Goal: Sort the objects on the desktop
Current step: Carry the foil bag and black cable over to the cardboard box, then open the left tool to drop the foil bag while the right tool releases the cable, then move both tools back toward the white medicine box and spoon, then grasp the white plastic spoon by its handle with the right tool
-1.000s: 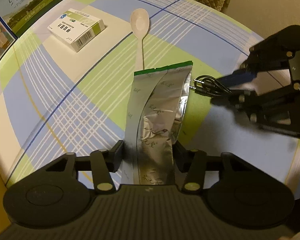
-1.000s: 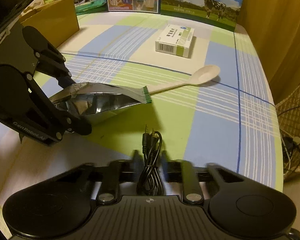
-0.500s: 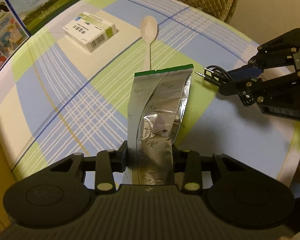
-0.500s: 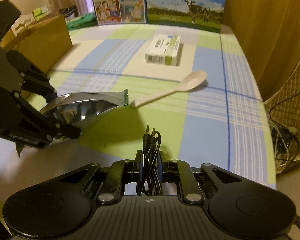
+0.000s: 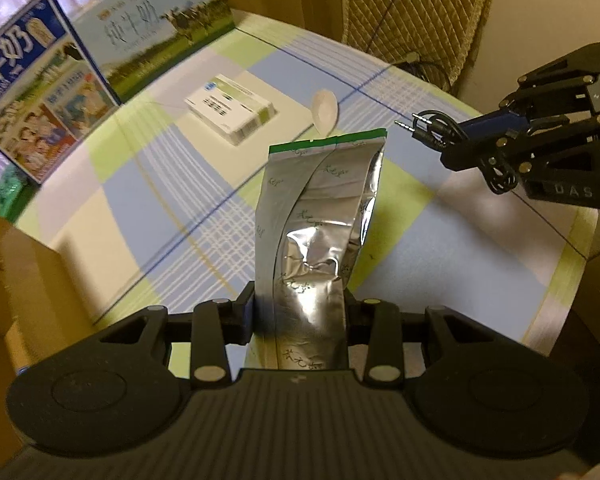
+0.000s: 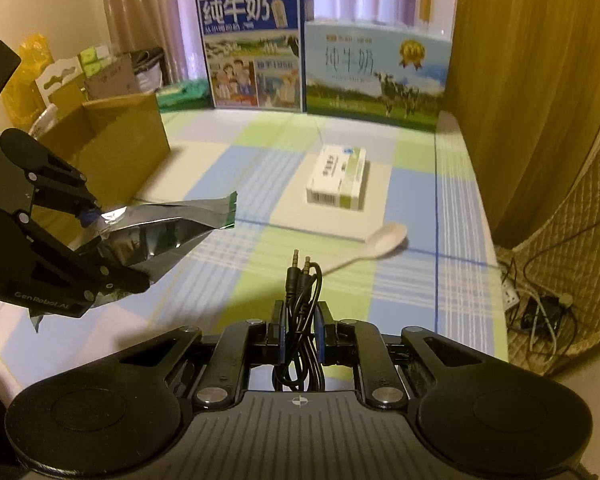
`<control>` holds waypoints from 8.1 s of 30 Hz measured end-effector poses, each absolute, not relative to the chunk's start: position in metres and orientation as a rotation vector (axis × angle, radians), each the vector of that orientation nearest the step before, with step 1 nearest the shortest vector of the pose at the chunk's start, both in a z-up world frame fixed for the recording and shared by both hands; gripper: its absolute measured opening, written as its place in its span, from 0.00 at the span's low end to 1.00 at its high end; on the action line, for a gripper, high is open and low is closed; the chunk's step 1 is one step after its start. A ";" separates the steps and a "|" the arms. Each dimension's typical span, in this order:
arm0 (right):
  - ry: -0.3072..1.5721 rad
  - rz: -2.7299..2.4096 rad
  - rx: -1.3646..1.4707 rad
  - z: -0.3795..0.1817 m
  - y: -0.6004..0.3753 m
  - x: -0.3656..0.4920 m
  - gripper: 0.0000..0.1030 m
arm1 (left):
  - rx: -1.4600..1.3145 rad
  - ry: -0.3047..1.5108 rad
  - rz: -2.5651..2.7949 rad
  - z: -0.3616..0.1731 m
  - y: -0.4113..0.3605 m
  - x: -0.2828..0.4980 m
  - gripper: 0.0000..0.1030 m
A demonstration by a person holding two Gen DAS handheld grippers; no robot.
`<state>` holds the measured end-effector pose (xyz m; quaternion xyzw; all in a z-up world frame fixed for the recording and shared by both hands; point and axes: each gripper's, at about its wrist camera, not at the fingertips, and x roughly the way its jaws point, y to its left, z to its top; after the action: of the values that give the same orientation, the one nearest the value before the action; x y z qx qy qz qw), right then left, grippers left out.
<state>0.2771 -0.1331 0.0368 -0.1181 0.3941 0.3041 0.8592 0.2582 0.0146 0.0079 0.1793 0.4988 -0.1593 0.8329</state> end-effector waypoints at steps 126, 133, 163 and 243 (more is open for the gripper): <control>0.798 0.670 -0.073 0.054 -0.026 0.257 0.98 | 0.036 0.818 -0.024 0.108 0.204 0.173 0.99; 0.814 0.544 -0.027 0.054 -0.088 0.255 0.98 | 0.044 0.830 -0.125 0.092 0.143 0.187 0.99; 0.816 0.329 0.025 0.027 -0.149 0.290 0.98 | -0.019 0.794 -0.132 0.039 0.089 0.231 0.98; 0.762 0.315 0.090 -0.088 -0.128 0.480 0.16 | -0.084 0.848 -0.049 -0.076 0.076 0.376 0.98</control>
<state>0.4799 -0.1283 -0.0881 0.0436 0.3701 0.1532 0.9152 0.3764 0.0764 -0.0759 -0.0407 0.4110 -0.0240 0.9104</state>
